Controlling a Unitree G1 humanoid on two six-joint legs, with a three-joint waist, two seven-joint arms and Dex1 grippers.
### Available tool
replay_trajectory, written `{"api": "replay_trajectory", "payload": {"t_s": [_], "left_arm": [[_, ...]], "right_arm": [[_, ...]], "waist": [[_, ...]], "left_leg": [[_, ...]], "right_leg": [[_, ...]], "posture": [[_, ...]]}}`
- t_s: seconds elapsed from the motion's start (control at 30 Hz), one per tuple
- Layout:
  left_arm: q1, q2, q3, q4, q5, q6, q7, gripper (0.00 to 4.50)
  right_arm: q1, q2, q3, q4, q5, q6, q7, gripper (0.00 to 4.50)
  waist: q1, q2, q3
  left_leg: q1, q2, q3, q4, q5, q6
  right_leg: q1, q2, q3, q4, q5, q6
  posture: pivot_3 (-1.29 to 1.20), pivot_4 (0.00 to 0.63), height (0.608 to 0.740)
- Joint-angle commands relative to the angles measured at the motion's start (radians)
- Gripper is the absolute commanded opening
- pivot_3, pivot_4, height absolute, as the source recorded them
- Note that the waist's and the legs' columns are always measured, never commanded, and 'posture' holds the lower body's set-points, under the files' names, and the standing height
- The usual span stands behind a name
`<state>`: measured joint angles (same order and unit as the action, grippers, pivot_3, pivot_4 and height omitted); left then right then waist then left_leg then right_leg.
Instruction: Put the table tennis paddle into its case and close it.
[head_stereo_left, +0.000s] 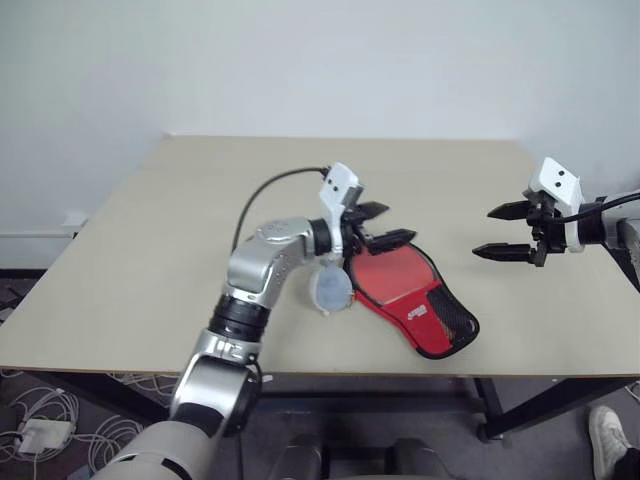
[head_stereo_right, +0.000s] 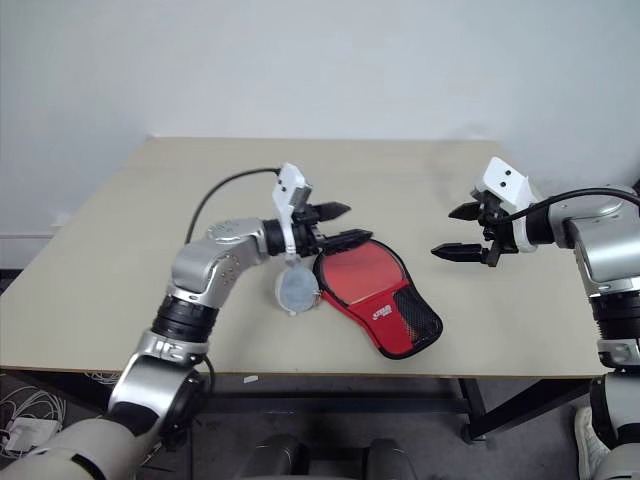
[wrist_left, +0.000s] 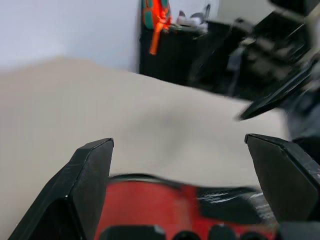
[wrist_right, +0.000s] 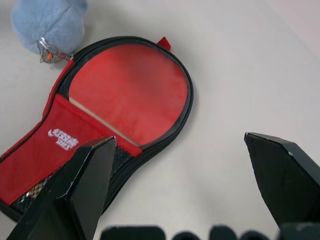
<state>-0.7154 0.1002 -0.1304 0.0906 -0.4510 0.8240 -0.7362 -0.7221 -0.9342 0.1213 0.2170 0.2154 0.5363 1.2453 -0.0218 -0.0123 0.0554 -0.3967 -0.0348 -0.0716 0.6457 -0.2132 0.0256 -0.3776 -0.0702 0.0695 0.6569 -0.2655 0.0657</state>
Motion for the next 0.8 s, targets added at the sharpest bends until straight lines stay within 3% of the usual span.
{"api": "replay_trajectory", "payload": {"t_s": [0.03, 0.13, 0.47, 0.8], "left_arm": [[0.067, -0.057, 0.036, -0.126, -0.124, 0.288, 0.105, 4.50], [0.118, -0.105, 0.094, -0.178, -0.183, 0.473, 0.197, 4.50], [0.194, -0.105, 0.214, -0.300, -0.265, 0.769, 0.306, 4.50], [0.285, -0.145, 0.199, -0.231, -0.309, 0.790, 0.411, 4.50]], "right_arm": [[0.004, 0.004, -0.037, -0.050, 0.019, 0.009, -0.011, 4.46], [0.023, 0.013, -0.039, -0.074, 0.026, 0.025, -0.020, 4.46], [0.093, 0.027, -0.048, -0.147, 0.052, 0.068, -0.064, 4.46], [0.126, 0.030, -0.061, -0.193, 0.075, 0.095, -0.101, 4.46]], "waist": [[-0.001, 0.000, 0.000], [-0.004, 0.000, 0.000], [0.000, 0.000, 0.000], [0.000, 0.000, 0.000]], "left_leg": [[0.000, 0.000, 0.000, 0.000, 0.000, 0.000], [0.001, 0.000, -0.001, 0.000, 0.000, 0.000], [0.001, -0.001, -0.001, 0.001, 0.000, -0.001], [0.002, -0.001, -0.001, 0.001, -0.001, -0.002]], "right_leg": [[0.000, 0.000, 0.000, 0.000, 0.000, 0.000], [0.000, 0.001, 0.000, 0.001, 0.000, 0.000], [0.002, 0.000, -0.001, 0.000, 0.000, 0.000], [0.002, 0.000, -0.001, -0.001, 0.000, 0.000]], "posture": [[0.00, 0.000, 0.734], [0.00, 0.000, 0.734], [0.00, 0.000, 0.734], [0.00, 0.000, 0.734]]}}
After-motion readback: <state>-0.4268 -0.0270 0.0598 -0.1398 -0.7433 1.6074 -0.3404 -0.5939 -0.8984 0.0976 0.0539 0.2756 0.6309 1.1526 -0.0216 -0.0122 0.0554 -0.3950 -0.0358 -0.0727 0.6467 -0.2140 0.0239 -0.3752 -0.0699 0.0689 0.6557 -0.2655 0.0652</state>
